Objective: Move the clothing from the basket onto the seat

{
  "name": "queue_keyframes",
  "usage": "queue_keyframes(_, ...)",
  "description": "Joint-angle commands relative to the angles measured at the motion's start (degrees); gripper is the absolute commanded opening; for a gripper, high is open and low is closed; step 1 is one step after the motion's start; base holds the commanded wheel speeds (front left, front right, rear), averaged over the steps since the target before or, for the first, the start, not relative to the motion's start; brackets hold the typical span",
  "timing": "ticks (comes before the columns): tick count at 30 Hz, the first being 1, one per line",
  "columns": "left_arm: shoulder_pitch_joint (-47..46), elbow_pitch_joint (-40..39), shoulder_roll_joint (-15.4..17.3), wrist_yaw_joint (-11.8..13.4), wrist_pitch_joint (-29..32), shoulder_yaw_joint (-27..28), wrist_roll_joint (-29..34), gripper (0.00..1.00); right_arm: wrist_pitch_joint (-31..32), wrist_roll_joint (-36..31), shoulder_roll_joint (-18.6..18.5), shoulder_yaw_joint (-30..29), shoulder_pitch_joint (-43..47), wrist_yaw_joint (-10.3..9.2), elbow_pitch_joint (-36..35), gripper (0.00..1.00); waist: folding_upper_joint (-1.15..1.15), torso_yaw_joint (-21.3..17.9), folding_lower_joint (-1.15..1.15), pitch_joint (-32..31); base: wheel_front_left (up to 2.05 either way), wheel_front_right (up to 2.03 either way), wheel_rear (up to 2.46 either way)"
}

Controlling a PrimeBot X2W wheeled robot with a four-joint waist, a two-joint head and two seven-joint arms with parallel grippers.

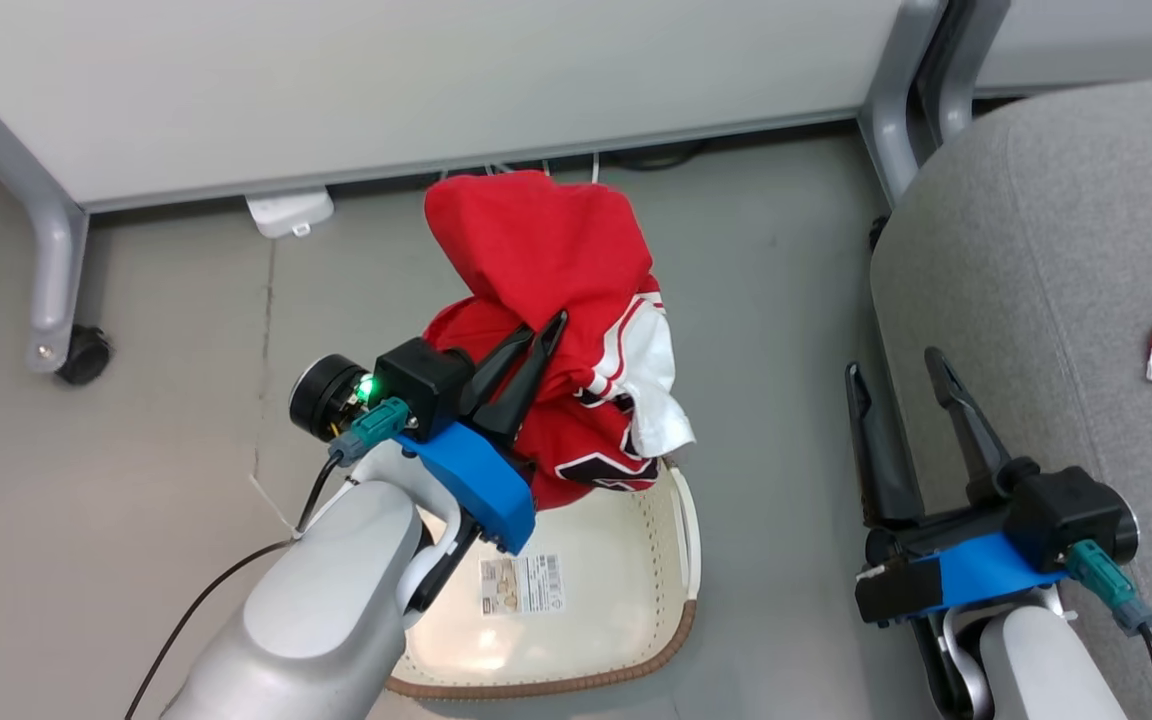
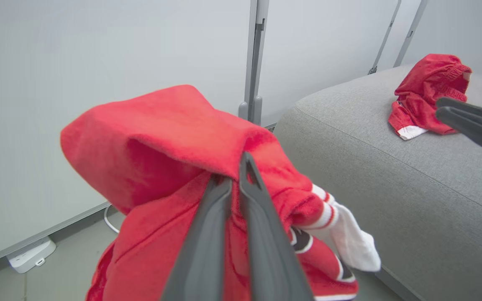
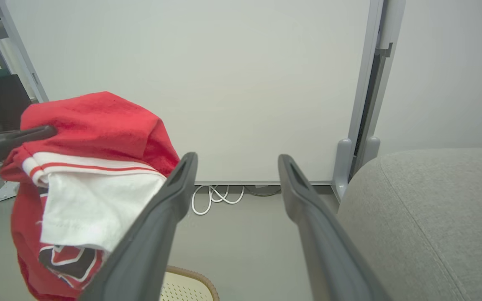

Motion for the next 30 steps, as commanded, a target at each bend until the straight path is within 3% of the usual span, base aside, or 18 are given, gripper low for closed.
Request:
queue_keyframes(1,0.8,-0.8,0.0,0.2,-0.2,0.5,0.8,0.0,0.0,0.3,0.2,0.2,1.2,-0.06,0.3,1.0,0.0,0.5,0.01,-2.4,0.0,0.0,0.0)
queue_keyframes(14,1.4,-5.4,-1.5,0.3,-0.2,1.9,3.6,0.0,0.0,1.0,0.7,0.4,5.0,-0.06,1.2,1.0,0.0,1.0,0.01,-9.6,0.0,0.0,0.0)
queue_keyframes(30,2.7,-5.8,-1.2,0.6,-0.2,2.1,3.3,0.0,0.0,0.2,0.4,2.8,4.8,-0.05,-0.7,1.0,0.0,1.1,0.01,-10.5,0.0,0.0,0.0)
